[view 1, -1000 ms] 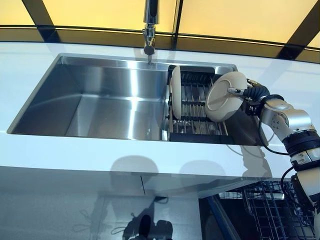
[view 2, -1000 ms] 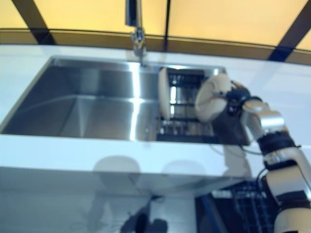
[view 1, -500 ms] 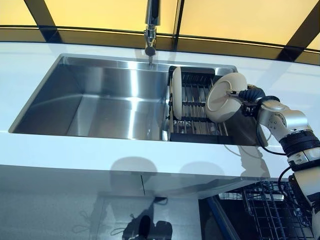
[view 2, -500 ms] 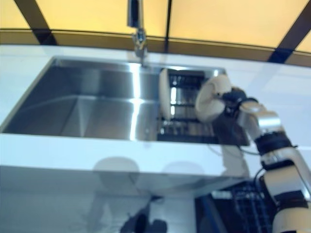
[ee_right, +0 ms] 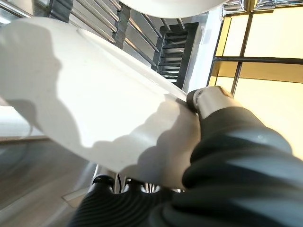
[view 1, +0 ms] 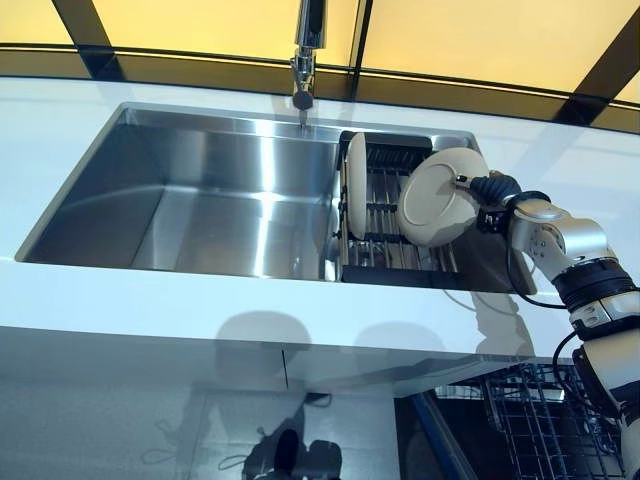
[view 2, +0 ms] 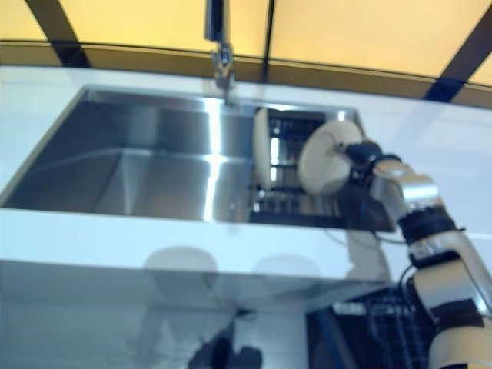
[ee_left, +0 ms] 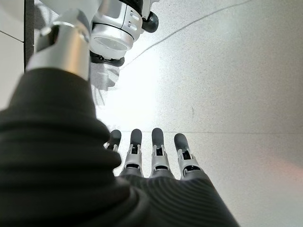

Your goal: Take plates into dishwasher

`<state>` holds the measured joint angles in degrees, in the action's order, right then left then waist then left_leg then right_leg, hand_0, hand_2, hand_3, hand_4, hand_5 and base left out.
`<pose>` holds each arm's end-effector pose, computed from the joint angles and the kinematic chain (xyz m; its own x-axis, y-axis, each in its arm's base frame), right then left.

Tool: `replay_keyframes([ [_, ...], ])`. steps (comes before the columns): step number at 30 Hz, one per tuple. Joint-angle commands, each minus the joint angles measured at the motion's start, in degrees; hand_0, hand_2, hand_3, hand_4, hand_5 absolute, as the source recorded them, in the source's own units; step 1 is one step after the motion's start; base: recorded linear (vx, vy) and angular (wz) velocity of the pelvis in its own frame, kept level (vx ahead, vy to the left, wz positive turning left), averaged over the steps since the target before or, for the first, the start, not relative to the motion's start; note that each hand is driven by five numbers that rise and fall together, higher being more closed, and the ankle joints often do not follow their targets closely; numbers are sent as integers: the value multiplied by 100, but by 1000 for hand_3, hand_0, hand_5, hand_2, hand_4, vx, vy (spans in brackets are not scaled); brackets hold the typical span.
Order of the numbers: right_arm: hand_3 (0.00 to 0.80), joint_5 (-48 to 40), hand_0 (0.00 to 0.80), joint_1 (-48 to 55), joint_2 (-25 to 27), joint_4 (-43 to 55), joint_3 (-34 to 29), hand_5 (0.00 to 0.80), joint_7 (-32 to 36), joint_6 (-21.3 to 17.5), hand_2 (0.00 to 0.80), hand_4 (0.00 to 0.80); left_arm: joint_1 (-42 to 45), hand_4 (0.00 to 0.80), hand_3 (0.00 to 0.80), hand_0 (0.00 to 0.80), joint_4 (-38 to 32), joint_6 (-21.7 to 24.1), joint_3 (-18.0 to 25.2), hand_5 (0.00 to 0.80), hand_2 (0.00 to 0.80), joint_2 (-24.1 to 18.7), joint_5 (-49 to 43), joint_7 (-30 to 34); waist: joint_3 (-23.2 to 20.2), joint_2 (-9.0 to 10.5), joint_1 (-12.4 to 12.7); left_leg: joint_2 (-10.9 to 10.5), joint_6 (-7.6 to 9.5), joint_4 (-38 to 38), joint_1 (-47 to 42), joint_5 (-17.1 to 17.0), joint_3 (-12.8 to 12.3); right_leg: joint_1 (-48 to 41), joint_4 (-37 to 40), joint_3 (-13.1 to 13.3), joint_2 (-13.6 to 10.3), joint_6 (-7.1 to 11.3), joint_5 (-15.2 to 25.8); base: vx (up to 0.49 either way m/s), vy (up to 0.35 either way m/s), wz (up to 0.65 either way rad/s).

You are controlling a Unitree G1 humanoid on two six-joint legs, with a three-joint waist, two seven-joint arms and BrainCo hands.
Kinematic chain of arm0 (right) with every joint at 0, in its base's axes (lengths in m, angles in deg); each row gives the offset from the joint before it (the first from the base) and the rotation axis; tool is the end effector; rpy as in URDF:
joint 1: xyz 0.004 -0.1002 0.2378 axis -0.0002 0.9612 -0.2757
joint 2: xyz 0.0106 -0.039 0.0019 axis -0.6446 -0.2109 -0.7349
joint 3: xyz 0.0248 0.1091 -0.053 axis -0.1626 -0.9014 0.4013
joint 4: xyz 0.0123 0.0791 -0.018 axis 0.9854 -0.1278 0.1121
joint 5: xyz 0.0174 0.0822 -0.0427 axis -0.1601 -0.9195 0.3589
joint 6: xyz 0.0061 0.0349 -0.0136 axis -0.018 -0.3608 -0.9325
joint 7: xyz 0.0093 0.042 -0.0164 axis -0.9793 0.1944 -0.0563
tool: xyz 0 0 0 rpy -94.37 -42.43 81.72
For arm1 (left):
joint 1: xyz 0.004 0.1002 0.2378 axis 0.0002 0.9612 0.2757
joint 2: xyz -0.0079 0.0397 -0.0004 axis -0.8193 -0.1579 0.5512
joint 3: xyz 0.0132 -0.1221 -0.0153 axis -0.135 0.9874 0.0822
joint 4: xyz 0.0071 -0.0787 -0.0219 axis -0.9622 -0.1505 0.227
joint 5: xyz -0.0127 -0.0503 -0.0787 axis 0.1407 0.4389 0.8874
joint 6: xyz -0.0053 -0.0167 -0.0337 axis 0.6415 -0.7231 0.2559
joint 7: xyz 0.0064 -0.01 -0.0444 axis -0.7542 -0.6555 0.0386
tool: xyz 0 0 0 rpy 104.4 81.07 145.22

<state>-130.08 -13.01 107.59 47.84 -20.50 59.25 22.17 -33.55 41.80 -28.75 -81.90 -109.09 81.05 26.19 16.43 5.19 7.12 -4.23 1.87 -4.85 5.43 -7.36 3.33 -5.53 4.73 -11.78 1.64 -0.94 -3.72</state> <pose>0.3530 -0.2607 0.2371 0.9906 -0.0978 -0.0954 0.0832 0.9857 -0.1466 0.0515 0.2730 -0.1192 0.1685 0.2361 -0.9570 -0.0715 0.9713 0.2270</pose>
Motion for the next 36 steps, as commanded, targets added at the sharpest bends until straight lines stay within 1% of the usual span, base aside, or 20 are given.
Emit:
replay_keyframes([
  [1,800,166,800,-570,295,80,369,800,-45,-223,800,800,124,0,0,0,100,-31,-363,0,0,-87,166,-107,-322,0,131,263,-469,-15,-404,523,-316,602,11,-112,-620,815,917,0,0,0],
  [6,800,195,800,-646,377,69,402,800,-170,-309,800,800,161,0,0,0,132,-11,-333,0,0,-96,100,-115,-402,32,125,273,-477,-15,-456,543,-332,546,27,-94,-599,814,901,0,0,0],
  [12,800,289,800,-772,486,78,469,800,-287,-324,800,800,203,0,0,0,181,29,-308,0,0,-78,35,-85,-554,83,96,284,-485,-15,-553,579,-369,465,27,-57,-572,817,871,0,0,0],
  [15,800,266,800,-862,582,131,509,800,-377,-266,800,800,224,0,0,0,203,-59,-270,0,0,-64,23,-51,-686,146,50,296,-491,-15,-630,606,-426,416,27,-23,-555,830,871,0,0,0],
  [17,800,295,800,-939,640,118,551,800,-414,-308,800,800,234,0,0,0,222,-57,-259,0,0,-50,-5,-91,-765,172,26,305,-499,-15,-682,617,-465,378,27,2,-545,832,871,0,0,0],
  [20,800,326,800,-1076,795,160,594,800,-365,-257,800,800,246,0,0,0,241,-102,-236,0,0,-40,-32,-116,-903,203,-30,309,-504,-15,-760,645,-523,318,27,58,-528,836,855,6,28,-12],
  [26,800,442,800,-1467,1122,272,837,800,-484,-164,800,800,211,0,0,0,242,-155,-208,0,0,-34,54,-120,-1120,225,-192,314,-497,-15,-874,684,-636,261,27,252,-491,845,861,-51,40,-23],
  [30,800,417,800,-1674,1374,220,948,800,-534,-172,800,800,172,0,0,0,226,-212,-193,0,0,-22,41,-115,-1246,257,-318,312,-480,-15,-944,720,-722,245,27,399,-473,857,880,-45,30,-19],
  [33,800,482,800,-1910,1551,143,1089,800,-481,-109,800,800,133,0,0,0,198,-311,-222,0,0,-37,49,-66,-1311,271,-398,320,-472,-15,-993,730,-776,243,7,500,-456,861,890,-12,24,-25],
  [36,800,779,800,-2120,1771,76,1263,800,-271,-36,800,800,61,0,0,0,167,-419,-243,0,0,-38,27,-34,-1398,277,-526,326,-464,-15,-1049,753,-835,258,-17,640,-431,872,909,4,26,-26],
])
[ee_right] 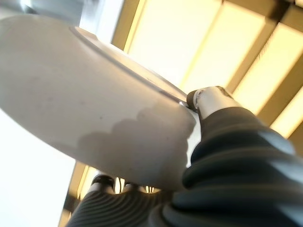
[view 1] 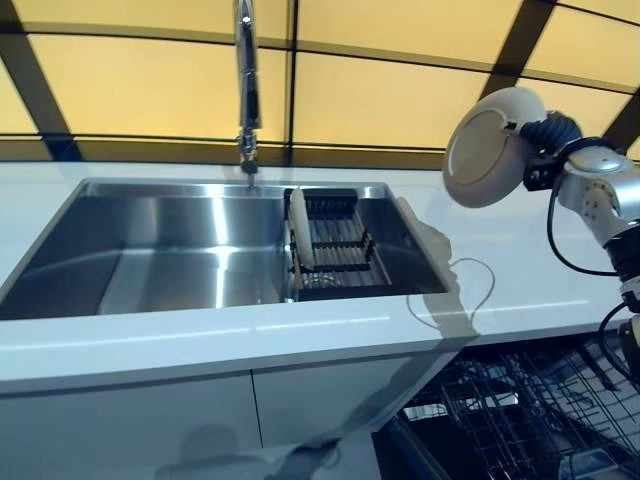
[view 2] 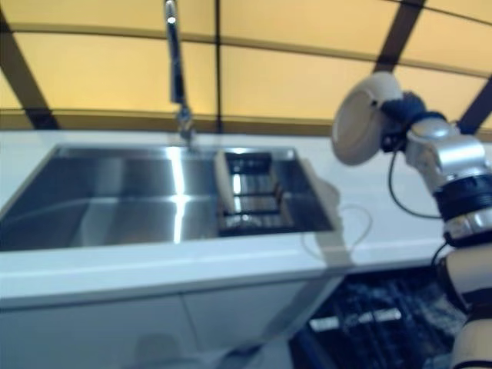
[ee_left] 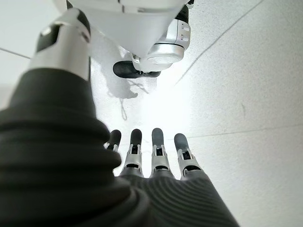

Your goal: Take plates into dishwasher

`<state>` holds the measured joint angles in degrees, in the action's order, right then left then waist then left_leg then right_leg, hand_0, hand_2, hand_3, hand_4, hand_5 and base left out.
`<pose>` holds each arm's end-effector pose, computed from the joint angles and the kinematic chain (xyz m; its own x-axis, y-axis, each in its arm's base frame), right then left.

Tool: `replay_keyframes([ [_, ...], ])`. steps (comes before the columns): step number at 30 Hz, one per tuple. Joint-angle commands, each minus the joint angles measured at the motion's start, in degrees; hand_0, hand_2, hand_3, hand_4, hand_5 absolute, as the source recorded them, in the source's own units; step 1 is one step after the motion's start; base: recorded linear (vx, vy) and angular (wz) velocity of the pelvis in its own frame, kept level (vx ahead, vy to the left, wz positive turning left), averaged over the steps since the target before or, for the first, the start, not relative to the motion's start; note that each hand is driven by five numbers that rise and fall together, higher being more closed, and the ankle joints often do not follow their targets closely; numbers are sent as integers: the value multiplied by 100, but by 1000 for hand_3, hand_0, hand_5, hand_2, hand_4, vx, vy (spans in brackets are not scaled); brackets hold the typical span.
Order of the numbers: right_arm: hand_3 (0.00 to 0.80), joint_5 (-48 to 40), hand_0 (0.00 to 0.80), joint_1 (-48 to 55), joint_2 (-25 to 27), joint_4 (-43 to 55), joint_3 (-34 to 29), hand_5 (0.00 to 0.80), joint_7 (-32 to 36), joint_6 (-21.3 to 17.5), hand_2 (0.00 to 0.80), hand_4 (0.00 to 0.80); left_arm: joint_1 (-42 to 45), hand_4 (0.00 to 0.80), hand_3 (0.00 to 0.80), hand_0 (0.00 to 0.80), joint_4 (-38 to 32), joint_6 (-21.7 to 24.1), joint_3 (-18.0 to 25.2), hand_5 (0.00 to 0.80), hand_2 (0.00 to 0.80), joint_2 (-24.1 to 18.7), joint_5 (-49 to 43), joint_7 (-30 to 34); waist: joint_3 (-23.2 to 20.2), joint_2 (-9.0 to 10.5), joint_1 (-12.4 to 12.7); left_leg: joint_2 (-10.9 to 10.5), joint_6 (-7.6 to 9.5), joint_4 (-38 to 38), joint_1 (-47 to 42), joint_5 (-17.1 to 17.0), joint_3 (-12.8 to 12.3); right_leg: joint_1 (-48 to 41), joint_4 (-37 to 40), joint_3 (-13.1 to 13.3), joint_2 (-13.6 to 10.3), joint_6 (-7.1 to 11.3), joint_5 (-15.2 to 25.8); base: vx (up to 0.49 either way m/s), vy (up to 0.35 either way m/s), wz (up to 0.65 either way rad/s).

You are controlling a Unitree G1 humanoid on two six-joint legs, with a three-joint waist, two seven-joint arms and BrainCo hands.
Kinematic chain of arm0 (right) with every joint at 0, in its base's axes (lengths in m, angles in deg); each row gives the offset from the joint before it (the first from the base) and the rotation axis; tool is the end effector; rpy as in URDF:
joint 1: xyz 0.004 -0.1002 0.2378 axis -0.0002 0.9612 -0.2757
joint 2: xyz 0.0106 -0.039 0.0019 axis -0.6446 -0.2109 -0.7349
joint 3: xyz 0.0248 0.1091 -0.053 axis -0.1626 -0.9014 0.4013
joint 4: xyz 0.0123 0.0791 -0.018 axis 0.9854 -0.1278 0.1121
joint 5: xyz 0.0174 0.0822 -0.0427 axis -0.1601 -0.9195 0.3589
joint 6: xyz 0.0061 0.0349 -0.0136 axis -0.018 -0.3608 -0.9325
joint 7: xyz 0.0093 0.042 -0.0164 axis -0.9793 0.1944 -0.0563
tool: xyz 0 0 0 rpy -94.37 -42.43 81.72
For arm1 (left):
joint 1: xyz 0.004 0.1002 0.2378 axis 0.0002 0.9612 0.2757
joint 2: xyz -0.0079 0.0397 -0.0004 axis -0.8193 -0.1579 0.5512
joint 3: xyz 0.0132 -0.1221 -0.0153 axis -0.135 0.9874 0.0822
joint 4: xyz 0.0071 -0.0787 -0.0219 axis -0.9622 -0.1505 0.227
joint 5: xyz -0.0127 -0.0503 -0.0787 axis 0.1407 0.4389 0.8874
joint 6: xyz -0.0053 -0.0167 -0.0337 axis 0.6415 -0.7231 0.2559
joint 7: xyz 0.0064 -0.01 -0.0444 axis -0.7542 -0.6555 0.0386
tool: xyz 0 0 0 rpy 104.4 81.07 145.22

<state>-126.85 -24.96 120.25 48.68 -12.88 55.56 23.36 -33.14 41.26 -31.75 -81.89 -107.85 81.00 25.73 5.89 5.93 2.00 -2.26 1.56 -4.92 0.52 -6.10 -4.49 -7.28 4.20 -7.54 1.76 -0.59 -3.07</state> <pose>0.3298 -0.2938 0.3204 0.9480 -0.2940 0.1221 0.3182 0.8865 -0.3360 0.0479 0.2648 -0.1225 0.1183 0.2192 -0.9685 -0.0741 0.9746 0.2115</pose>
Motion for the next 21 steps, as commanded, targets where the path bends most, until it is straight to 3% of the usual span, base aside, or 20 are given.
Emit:
replay_keyframes([
  [1,800,520,800,-972,562,-6,556,800,166,-125,800,800,6,0,0,0,210,-144,-238,0,0,-158,36,5,-363,202,-43,132,-432,-8,-570,632,-70,438,33,249,-439,839,847,11,24,-24],
  [7,800,684,800,-903,1058,109,651,800,608,-75,800,800,-14,0,0,0,121,-177,-205,0,0,-168,-9,-39,-471,202,-249,158,-423,-8,-632,662,-188,454,43,485,-393,856,872,25,8,-25],
  [21,800,1101,800,1122,2238,600,-736,800,1654,-343,800,800,-49,0,0,0,148,-154,70,0,0,-243,-458,175,-568,106,-828,252,-393,-8,-749,775,-569,513,55,796,-297,852,855,-5,-19,-17],
])
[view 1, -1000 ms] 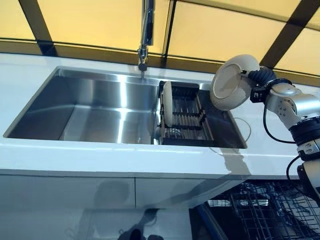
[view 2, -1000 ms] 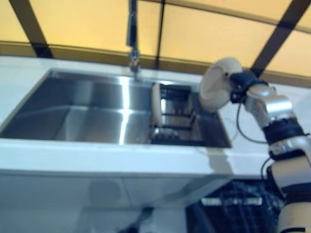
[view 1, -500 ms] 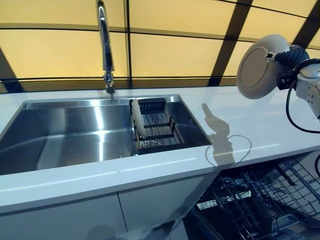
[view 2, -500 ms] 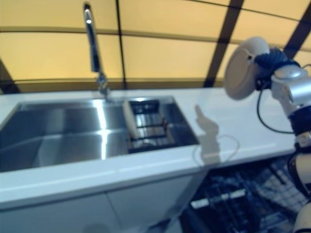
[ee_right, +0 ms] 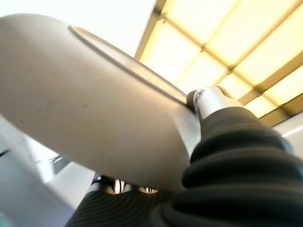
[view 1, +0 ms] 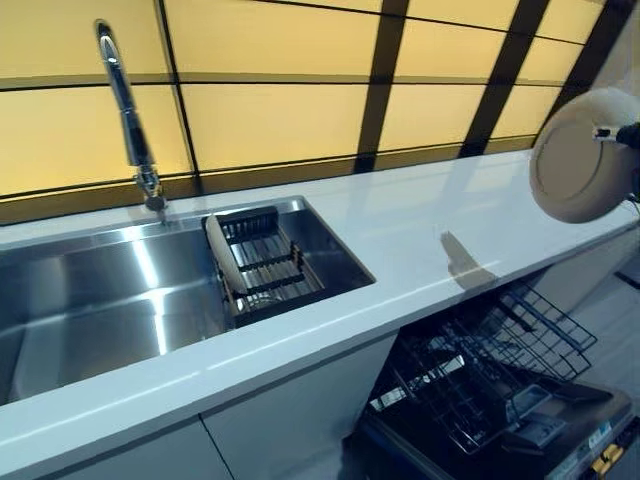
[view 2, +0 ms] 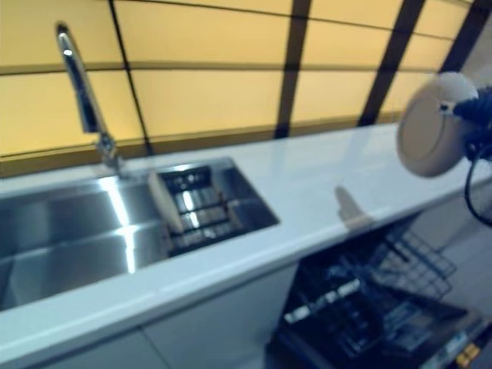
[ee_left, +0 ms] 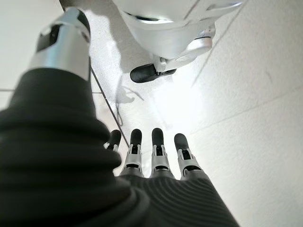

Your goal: Take plates into dishwasher

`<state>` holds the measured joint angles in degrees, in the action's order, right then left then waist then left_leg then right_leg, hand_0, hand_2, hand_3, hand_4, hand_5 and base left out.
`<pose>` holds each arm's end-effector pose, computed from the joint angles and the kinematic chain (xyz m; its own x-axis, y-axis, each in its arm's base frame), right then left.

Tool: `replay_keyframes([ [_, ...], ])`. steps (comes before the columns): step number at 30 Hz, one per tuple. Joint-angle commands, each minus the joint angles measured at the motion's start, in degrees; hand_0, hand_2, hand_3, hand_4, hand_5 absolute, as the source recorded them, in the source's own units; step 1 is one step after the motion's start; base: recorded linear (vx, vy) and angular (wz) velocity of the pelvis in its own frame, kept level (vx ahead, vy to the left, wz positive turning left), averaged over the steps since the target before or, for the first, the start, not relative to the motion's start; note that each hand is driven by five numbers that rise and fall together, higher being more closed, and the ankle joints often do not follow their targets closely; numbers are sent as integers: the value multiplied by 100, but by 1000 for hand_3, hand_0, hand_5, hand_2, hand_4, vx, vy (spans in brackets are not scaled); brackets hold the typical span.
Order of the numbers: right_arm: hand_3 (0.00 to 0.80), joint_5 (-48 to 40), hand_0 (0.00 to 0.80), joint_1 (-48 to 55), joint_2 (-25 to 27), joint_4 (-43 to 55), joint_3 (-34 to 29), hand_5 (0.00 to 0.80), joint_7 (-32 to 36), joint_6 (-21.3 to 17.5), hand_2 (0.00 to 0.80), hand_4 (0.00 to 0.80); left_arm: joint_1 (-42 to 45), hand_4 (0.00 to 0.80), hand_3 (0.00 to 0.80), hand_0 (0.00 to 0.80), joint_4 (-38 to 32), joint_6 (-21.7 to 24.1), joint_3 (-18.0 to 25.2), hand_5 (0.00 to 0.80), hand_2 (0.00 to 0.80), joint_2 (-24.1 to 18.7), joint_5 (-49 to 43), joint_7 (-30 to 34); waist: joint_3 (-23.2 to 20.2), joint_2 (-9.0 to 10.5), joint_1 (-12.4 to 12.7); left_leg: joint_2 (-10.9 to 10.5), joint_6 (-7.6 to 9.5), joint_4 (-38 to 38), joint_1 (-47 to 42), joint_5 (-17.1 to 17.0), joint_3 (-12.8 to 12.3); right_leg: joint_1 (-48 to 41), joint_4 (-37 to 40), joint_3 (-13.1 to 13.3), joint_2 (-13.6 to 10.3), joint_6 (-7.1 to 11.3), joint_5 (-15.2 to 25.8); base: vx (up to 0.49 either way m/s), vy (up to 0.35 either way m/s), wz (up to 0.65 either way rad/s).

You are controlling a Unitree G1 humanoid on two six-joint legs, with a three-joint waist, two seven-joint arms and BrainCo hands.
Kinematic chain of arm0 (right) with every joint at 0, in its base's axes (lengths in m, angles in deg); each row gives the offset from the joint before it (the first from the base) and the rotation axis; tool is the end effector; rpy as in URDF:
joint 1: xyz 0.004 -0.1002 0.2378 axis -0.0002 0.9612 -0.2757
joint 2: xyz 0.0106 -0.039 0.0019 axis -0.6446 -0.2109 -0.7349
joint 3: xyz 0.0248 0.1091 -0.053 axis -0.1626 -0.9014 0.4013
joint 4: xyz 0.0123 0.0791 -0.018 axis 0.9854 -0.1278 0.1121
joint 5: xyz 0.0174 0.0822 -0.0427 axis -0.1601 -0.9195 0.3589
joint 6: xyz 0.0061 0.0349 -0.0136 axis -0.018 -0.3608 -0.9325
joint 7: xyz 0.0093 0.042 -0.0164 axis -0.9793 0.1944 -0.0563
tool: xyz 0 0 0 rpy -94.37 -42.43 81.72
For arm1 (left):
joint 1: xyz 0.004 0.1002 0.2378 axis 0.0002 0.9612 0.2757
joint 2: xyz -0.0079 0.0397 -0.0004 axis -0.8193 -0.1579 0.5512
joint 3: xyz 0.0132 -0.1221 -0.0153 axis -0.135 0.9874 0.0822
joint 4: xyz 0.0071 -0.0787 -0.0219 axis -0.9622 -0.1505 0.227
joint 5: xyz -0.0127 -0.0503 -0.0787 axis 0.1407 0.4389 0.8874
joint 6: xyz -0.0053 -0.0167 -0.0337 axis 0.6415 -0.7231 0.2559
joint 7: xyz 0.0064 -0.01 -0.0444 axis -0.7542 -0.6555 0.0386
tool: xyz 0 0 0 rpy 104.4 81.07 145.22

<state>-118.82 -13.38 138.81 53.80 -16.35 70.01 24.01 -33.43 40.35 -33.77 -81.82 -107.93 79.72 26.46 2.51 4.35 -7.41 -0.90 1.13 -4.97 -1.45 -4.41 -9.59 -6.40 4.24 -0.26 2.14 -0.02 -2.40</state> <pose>0.2651 -0.3741 0.3243 0.9211 -0.3873 0.0388 0.3379 0.7460 -0.5738 0.0509 0.2647 -0.1218 0.1033 0.2072 -0.9728 -0.0517 0.9779 0.2028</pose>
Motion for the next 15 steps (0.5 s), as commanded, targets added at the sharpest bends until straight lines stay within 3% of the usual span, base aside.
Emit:
replay_keyframes([
  [1,800,296,800,71,406,104,-460,800,254,-438,800,800,-17,0,0,0,237,48,76,0,0,-232,-335,107,-230,256,92,116,-348,-3,-555,611,-67,427,53,80,-330,796,787,6,-27,-11],
  [8,800,394,800,1743,399,565,-1674,800,754,-483,800,800,37,0,0,0,250,102,260,0,0,-207,-487,155,-240,201,-90,139,-341,-3,-558,628,-179,471,68,158,-300,802,805,-8,-29,-19],
  [15,800,736,800,3797,-124,1407,-3002,800,1278,-781,800,800,40,0,0,0,257,138,491,0,0,-196,-569,129,-213,184,-195,171,-326,-3,-555,646,-244,481,56,171,-277,795,779,-15,-34,-12],
])
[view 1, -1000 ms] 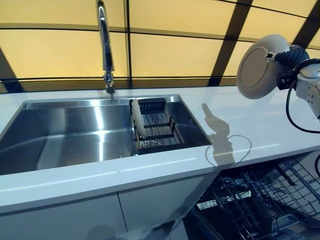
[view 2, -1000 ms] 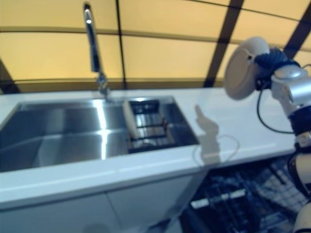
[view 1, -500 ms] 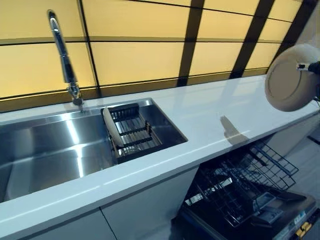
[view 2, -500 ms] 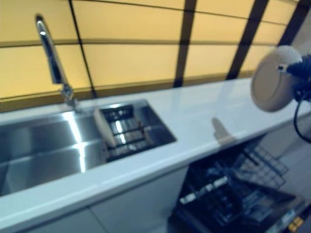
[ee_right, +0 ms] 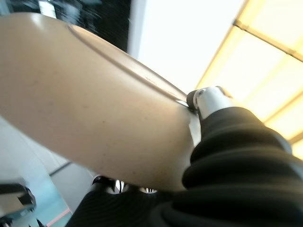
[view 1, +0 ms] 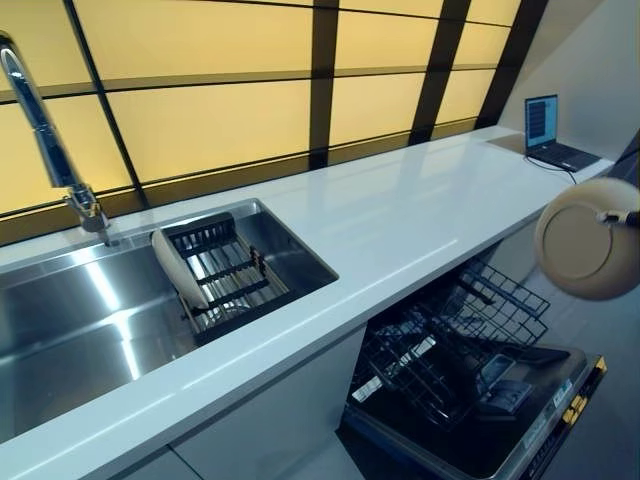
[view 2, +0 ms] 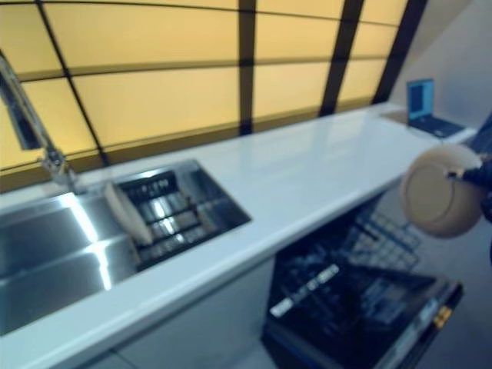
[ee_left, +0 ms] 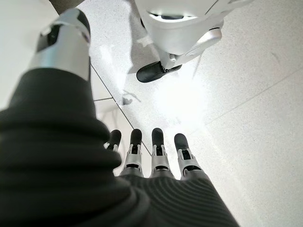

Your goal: Take plates into dishwasher

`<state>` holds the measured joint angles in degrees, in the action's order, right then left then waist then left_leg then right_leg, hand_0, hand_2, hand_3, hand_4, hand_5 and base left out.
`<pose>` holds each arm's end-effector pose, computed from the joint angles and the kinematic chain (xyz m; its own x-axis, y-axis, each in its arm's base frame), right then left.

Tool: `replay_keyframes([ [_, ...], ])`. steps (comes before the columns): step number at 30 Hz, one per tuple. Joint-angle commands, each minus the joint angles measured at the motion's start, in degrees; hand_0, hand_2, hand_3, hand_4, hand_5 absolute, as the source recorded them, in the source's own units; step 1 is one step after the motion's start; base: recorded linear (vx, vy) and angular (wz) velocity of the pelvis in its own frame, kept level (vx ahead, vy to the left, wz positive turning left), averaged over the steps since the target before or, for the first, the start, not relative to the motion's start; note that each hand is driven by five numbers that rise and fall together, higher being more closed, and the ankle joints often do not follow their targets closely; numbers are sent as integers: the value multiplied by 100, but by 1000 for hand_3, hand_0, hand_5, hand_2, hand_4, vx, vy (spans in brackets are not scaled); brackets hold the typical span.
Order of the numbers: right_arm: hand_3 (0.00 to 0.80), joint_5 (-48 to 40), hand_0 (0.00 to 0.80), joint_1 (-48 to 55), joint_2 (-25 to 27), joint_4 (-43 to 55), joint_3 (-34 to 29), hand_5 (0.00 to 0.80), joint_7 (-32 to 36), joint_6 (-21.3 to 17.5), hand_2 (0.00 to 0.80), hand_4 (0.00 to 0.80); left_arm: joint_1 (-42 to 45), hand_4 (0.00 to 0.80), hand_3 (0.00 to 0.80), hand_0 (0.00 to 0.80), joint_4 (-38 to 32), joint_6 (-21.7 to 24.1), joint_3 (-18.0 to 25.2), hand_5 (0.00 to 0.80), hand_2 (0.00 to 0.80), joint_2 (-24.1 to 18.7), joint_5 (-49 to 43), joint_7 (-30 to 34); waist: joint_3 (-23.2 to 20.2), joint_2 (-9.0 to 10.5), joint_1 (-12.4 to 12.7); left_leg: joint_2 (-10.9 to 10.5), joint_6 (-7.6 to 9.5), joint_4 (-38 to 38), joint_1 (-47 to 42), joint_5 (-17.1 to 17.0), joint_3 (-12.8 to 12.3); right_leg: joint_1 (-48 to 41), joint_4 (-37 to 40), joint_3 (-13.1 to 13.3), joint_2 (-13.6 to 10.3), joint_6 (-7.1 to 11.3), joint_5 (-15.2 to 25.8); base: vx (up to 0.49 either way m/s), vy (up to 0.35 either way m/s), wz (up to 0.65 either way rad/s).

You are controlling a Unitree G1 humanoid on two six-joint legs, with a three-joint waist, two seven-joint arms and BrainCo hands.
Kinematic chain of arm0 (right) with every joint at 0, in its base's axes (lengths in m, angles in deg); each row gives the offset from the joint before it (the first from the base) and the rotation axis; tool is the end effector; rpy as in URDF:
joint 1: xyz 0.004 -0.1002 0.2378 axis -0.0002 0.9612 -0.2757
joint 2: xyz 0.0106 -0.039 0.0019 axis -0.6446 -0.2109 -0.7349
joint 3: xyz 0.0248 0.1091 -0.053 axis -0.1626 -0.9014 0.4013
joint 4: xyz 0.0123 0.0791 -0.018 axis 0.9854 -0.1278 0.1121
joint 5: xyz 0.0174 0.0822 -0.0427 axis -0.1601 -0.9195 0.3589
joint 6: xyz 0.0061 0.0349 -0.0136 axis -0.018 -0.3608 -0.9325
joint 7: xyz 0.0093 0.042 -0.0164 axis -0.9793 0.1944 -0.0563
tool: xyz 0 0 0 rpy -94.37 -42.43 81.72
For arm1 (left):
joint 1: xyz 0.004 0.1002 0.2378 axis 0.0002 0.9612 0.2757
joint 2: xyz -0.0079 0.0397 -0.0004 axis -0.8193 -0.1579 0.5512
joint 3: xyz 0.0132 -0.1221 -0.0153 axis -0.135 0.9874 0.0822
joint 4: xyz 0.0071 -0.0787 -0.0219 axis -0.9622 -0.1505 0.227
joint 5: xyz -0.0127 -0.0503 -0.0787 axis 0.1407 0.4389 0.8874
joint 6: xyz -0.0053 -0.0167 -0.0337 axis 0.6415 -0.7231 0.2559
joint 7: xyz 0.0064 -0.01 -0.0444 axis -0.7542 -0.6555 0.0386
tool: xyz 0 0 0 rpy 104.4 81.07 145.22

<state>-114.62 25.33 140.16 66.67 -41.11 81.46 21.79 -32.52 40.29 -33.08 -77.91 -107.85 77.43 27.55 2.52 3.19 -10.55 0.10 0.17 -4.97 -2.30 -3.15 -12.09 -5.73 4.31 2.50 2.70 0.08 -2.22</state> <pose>0.2219 -0.4001 0.2491 0.9318 -0.2777 -0.2337 0.0728 0.7738 -0.6293 0.0462 0.2685 -0.1211 0.1086 0.2054 -0.9726 -0.0796 0.9771 0.1974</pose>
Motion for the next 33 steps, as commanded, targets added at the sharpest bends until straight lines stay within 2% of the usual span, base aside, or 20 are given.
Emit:
replay_keyframes([
  [1,800,366,800,81,-295,172,-612,800,198,-608,800,800,-53,0,0,0,267,75,105,0,0,-208,-350,18,-212,303,124,71,-229,-3,-467,520,6,414,50,-108,-331,785,761,-12,-41,-3],
  [6,800,753,800,704,-564,352,-779,800,492,-876,800,800,-30,0,0,0,279,118,155,0,0,-199,-452,29,-181,286,137,73,-222,-3,-442,524,9,417,49,-147,-323,775,742,-18,-44,1],
  [9,800,819,800,854,-824,507,-676,800,475,-1017,800,800,-41,0,0,0,292,130,152,0,0,-192,-500,48,-144,267,158,67,-217,-3,-437,519,26,412,55,-161,-320,769,746,-9,-35,0],
  [13,800,1244,800,994,-1194,633,-486,800,357,-1388,800,800,-21,0,0,0,264,149,159,0,0,-156,-459,56,-92,226,207,55,-201,-3,-429,523,53,408,59,-193,-336,771,741,-2,-8,0],
  [21,800,1577,800,1026,-1732,676,-34,800,279,-1513,800,800,-49,0,0,0,224,153,252,0,0,-108,-318,77,-12,173,322,48,-197,-3,-396,511,112,396,67,-307,-384,774,726,3,-22,5],
  [26,800,1848,800,1035,-2112,437,216,800,139,-1737,800,800,-59,0,0,0,177,137,263,0,0,-95,-400,112,32,131,403,50,-201,-3,-371,502,159,386,67,-405,-426,776,710,2,-19,5],
  [33,800,2298,800,914,-2365,164,609,800,89,-1950,800,800,-17,0,0,0,61,207,248,0,0,-94,-346,169,87,72,513,34,-205,-3,-348,473,228,380,62,-509,-474,778,700,5,-18,6],
])
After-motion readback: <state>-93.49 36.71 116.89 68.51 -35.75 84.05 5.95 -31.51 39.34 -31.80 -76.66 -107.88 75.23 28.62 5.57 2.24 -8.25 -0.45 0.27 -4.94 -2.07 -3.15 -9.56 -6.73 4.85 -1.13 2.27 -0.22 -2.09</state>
